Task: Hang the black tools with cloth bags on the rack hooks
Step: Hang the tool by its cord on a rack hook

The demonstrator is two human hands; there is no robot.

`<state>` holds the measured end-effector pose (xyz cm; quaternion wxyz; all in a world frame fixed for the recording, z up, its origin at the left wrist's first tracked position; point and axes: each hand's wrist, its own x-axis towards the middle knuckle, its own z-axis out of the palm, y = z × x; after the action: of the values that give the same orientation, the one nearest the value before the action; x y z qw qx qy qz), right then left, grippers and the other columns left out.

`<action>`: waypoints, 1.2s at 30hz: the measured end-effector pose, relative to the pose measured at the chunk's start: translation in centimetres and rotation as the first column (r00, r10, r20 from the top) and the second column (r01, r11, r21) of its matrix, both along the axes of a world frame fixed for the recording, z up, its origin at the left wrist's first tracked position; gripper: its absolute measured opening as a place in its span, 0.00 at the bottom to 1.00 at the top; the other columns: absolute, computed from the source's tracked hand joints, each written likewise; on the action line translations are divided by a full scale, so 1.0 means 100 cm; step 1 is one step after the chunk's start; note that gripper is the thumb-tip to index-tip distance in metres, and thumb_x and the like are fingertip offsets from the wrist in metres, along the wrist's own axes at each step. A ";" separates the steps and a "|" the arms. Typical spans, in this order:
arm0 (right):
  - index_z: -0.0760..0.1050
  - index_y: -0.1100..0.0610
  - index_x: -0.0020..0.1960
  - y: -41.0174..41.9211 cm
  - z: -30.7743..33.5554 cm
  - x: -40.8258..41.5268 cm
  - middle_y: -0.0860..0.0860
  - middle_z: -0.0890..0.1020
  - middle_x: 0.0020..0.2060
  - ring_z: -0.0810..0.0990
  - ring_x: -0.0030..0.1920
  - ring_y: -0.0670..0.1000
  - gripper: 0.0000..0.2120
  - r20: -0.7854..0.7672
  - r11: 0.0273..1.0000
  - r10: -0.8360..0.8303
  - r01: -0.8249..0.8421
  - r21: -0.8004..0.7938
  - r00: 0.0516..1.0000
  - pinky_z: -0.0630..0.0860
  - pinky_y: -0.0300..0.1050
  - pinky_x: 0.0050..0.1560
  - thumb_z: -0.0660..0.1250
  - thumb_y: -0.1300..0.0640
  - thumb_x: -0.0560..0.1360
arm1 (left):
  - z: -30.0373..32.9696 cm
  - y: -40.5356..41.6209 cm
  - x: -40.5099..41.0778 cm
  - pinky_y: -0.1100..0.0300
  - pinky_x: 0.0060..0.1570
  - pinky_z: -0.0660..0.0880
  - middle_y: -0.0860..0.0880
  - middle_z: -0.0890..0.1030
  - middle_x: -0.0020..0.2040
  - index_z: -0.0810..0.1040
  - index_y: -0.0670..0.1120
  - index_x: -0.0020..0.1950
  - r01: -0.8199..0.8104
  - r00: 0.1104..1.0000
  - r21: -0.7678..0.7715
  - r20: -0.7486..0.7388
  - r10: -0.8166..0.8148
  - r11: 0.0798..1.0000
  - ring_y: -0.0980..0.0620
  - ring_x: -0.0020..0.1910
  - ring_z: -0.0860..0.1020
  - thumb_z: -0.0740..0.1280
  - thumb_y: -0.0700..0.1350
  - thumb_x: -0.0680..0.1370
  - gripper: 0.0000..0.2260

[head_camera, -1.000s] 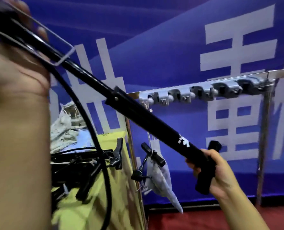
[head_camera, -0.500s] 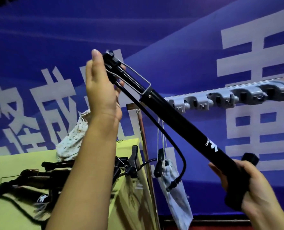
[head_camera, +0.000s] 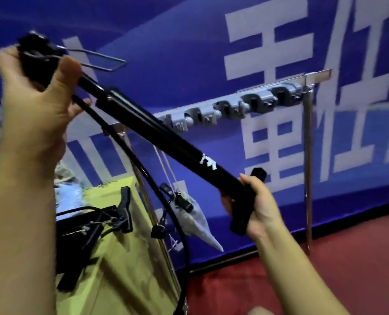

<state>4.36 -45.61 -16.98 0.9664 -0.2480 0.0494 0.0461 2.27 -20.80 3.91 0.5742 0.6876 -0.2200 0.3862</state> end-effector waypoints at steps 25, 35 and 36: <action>0.56 0.60 0.74 -0.002 -0.015 -0.020 0.68 0.63 0.70 0.76 0.54 0.59 0.42 0.751 0.630 0.541 -0.774 -0.063 0.380 0.74 0.48 0.47 0.62 0.37 0.70 | -0.022 -0.065 -0.012 0.57 0.36 0.76 0.42 0.73 0.58 0.46 0.57 0.76 0.278 0.955 -0.069 -0.086 -0.283 0.958 0.54 0.38 0.79 0.66 0.45 0.77 0.36; 0.71 0.58 0.57 0.008 0.027 -0.039 0.52 0.72 0.29 0.70 0.25 0.47 0.23 0.630 0.915 0.389 -0.198 -0.353 0.672 0.68 0.40 0.27 0.70 0.64 0.63 | -0.083 -0.078 -0.038 0.63 0.26 0.72 0.48 0.76 0.36 0.69 0.46 0.63 0.326 0.808 -0.276 -0.416 -0.418 0.904 0.56 0.25 0.72 0.63 0.47 0.76 0.16; 0.72 0.57 0.56 0.005 0.031 -0.039 0.51 0.72 0.29 0.70 0.26 0.47 0.23 0.627 0.937 0.331 -0.164 -0.309 0.705 0.72 0.41 0.30 0.70 0.64 0.62 | -0.101 -0.080 -0.046 0.64 0.25 0.71 0.48 0.75 0.34 0.72 0.45 0.57 0.371 0.759 -0.264 -0.466 -0.454 0.890 0.56 0.23 0.71 0.63 0.46 0.74 0.12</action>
<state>0.46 -45.11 -13.92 0.8682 -0.3623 -0.3301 0.0780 -2.34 -28.84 -6.18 0.7346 0.6525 -0.1736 0.0675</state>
